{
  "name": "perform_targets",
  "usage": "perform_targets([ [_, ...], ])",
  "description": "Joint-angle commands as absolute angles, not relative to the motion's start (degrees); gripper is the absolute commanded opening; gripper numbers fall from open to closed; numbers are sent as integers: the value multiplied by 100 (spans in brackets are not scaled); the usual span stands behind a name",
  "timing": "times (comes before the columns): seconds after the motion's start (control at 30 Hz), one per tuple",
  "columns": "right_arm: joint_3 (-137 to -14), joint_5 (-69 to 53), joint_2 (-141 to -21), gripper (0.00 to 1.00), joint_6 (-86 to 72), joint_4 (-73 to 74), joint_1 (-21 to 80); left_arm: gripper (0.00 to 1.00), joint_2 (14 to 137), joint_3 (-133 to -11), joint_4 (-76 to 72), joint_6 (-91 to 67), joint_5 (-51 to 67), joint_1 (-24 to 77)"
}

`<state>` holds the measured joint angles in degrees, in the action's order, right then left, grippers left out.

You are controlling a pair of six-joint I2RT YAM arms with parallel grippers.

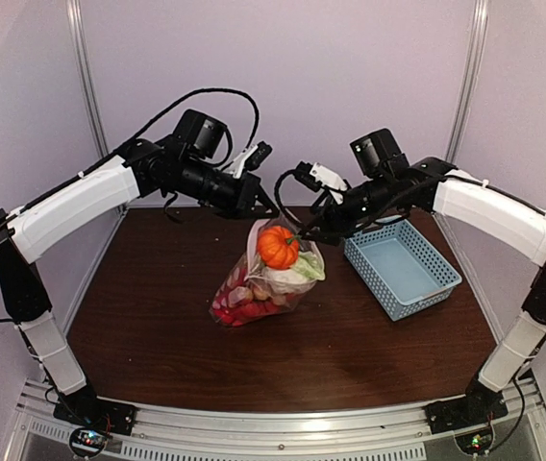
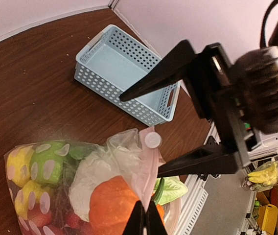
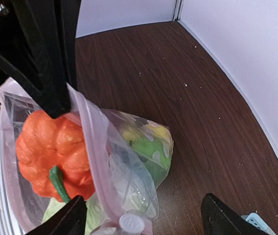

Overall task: Place the food in the zip-top bag and seal the zipper
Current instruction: Pass from the left arm to the right

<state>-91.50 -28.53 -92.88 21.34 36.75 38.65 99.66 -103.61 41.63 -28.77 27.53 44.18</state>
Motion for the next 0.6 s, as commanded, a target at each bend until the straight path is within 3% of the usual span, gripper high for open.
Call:
perform_targets([
  [0.0,-9270,-2889,-9487,72,2281,3651,3891,0,9809,-10458,3808,-2738,3060,4389],
  [0.27,-9254,-3226,-9637,55,2321,3159,3906,0,9879,-10441,3799,-2691,3083,4386],
  [0.43,-9474,-3237,-9864,12,2237,3283,3911,0,9928,-10436,3857,-2685,2971,4386],
  [0.5,-9508,-3125,-9891,5,2094,3283,3894,27,9850,-10369,3936,-2706,2522,4405],
  [0.57,-9483,-3052,-9820,0,1935,3234,3892,45,9582,-10088,3868,-2707,1821,4506],
])
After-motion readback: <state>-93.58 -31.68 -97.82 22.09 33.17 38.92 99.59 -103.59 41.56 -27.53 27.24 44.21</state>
